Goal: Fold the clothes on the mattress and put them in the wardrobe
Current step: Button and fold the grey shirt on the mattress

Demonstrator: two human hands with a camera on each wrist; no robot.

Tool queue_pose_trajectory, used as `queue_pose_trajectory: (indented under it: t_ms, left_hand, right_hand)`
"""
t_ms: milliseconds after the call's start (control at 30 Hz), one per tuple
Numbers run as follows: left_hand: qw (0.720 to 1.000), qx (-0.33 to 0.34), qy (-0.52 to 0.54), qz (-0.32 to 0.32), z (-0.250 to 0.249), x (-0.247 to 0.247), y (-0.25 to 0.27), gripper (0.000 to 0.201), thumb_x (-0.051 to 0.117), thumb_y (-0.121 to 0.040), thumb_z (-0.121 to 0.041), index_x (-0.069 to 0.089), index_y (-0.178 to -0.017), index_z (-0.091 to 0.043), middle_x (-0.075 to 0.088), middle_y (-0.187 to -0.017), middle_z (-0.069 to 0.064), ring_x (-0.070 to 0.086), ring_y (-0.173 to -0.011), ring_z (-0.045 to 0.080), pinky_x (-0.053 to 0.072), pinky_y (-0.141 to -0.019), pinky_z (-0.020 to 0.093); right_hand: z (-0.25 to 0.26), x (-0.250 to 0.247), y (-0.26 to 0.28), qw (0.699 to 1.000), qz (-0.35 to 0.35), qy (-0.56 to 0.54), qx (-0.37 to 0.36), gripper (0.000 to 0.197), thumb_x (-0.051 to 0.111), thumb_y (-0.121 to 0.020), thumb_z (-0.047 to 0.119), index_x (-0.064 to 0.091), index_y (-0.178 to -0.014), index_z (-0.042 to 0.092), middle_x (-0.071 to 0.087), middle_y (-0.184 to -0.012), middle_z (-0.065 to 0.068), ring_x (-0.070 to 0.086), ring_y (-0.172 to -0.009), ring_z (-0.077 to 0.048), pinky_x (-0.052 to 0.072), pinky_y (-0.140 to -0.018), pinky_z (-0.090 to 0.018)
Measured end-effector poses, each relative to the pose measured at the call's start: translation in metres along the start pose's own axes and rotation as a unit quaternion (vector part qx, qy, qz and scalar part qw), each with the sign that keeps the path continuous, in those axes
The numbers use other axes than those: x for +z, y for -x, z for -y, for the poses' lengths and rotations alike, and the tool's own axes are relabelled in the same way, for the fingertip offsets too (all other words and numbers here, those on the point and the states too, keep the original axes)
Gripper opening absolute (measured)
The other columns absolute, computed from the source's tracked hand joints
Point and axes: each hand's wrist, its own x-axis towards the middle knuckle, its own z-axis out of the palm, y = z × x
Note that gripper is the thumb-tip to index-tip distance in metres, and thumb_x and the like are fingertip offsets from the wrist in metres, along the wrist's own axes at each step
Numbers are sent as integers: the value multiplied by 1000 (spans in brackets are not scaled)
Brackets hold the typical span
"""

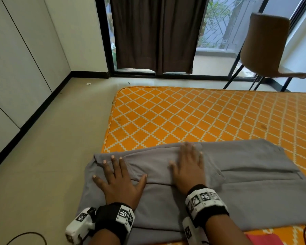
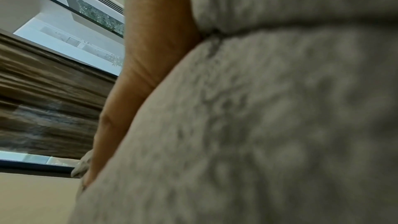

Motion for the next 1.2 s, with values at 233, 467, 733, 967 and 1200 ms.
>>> queue_pose_trajectory:
  t_ms: [233, 467, 733, 967, 1200]
  left_hand:
    - [992, -115, -7, 59, 12, -12, -8, 132, -5, -49, -102, -11, -154, -23, -14, -162, 12, -12, -149, 31, 4, -109, 68]
    - [986, -140, 16, -85, 9, -46, -12, 98, 26, -83, -76, 11, -154, -10, 9, -161, 22, 9, -148, 38, 3, -110, 71]
    - [982, 65, 121, 132, -88, 11, 8, 71, -2, -89, -53, 1, -156, -28, -5, -164, -9, -8, -149, 8, -7, -120, 46]
    - [988, 117, 43, 95, -67, 17, 15, 86, -5, -95, -63, 51, -141, -18, 39, -152, 4, 42, -138, 24, 17, -111, 50]
    - [989, 139, -5, 48, -62, 26, 22, 78, 8, -93, -68, 48, -143, -24, 36, -152, 20, 30, -140, 45, 15, -113, 62]
  right_hand:
    - [23, 25, 13, 976, 135, 11, -170, 110, -33, -57, 76, -15, -153, 25, -31, -149, 10, -25, -144, -13, -22, -113, -37]
    - [24, 27, 10, 972, 165, 8, -170, 116, -35, -52, 78, -15, -153, 25, -30, -153, 8, -29, -141, -12, -21, -112, -39]
    - [10, 23, -3, 948, 242, 43, -202, 93, 1, -71, 71, -23, -149, 26, -39, -143, 9, -33, -138, -15, -22, -110, -39]
    - [-19, 2, -14, 942, 267, 53, -199, 78, 15, -93, 64, -11, -154, 21, -19, -161, 2, -15, -149, -17, -8, -118, -37]
    - [-145, -28, -28, 956, 225, 182, -56, 133, -46, -35, 80, -13, -153, 29, -25, -153, 11, -7, -150, -13, 2, -119, -38]
